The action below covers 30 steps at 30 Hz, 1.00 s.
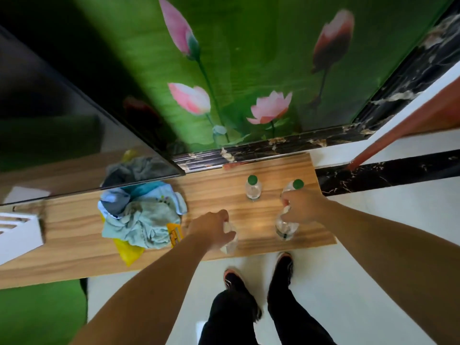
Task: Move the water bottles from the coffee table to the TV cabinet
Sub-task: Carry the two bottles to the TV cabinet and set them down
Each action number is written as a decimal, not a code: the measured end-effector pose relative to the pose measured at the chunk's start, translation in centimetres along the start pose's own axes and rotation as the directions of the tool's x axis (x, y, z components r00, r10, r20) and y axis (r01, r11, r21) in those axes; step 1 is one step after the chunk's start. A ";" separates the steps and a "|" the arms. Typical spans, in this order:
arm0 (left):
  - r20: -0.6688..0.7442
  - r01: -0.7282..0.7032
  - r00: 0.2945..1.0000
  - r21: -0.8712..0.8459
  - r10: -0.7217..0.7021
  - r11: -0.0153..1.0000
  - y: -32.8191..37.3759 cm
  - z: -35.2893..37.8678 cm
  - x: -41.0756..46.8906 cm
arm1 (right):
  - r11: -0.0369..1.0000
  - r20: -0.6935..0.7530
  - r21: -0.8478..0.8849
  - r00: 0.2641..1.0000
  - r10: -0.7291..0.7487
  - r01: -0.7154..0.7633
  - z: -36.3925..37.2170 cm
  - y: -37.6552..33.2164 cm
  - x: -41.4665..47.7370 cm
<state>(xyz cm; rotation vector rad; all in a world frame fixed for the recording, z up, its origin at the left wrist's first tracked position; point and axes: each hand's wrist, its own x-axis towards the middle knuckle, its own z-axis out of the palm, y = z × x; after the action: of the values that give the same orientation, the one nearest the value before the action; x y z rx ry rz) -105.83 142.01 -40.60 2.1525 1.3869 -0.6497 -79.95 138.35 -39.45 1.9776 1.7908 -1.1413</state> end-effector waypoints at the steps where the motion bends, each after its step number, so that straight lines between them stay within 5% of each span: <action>1: 0.000 0.013 1.000 -0.013 -0.013 1.000 -0.1 0.2 0.4 | 1.000 0.002 -0.016 1.000 0.005 -0.005 0.1 0.2 0.5; 10: -0.033 0.053 0.998 -0.125 -0.058 0.991 -0.4 2.9 5.0 | 0.992 -0.130 0.070 0.986 0.109 -0.101 3.2 1.7 4.7; 30: -0.005 0.110 0.994 -0.192 -0.113 0.975 -1.3 6.7 10.7 | 0.964 -0.038 0.197 0.982 0.187 -0.176 6.7 1.9 10.0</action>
<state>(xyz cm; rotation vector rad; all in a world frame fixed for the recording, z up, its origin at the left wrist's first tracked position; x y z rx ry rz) -103.92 145.57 -52.62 1.9440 1.5222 -0.5177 -81.34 140.97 -51.28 2.2519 1.5345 -1.2505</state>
